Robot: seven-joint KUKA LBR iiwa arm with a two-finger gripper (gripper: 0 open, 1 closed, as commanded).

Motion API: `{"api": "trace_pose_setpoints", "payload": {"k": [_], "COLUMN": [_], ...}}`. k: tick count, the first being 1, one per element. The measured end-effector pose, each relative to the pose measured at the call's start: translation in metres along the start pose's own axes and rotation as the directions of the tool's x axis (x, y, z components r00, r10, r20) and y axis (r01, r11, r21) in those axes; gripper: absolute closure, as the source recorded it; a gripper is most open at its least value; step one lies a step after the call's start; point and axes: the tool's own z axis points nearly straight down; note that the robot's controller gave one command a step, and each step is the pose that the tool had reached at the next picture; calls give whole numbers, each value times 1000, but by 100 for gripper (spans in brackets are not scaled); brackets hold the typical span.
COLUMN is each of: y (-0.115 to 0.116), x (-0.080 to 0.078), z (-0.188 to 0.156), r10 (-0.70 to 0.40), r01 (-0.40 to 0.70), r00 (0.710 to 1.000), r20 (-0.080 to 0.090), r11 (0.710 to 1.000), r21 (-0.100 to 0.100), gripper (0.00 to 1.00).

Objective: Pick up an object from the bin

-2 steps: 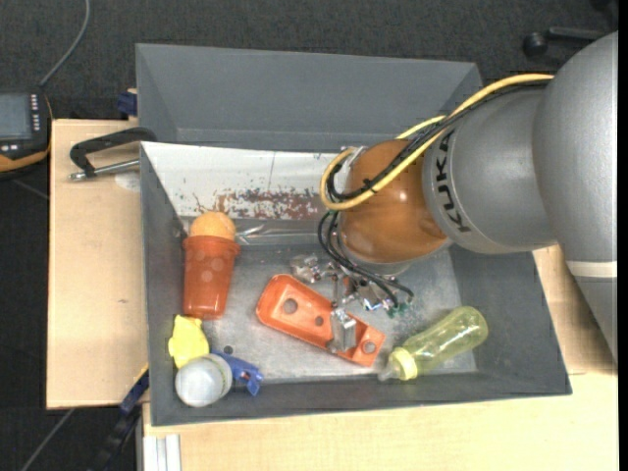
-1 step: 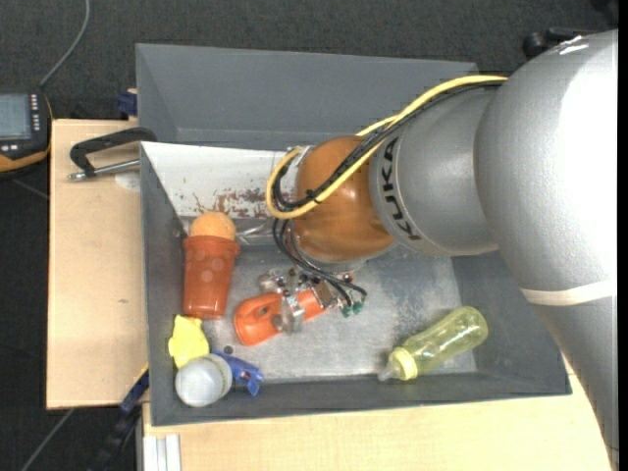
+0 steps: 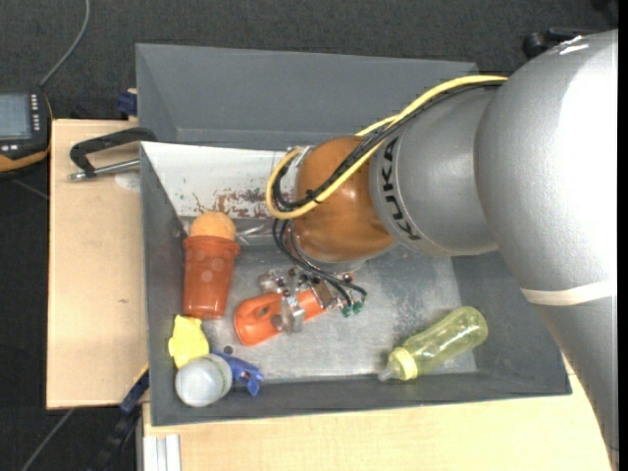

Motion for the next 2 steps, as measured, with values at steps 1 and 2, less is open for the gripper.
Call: {"api": "trace_pose_setpoints", "payload": {"k": [1,2], "y": [-9,-18], "x": [-39,-60], "z": [1,1], "r10": [22,29], "r01": [-22,-29], "r00": [1000,1000], "r20": [1,6], "r11": [1000,1000], "r21": [-1,0], "gripper": [100,100]}}
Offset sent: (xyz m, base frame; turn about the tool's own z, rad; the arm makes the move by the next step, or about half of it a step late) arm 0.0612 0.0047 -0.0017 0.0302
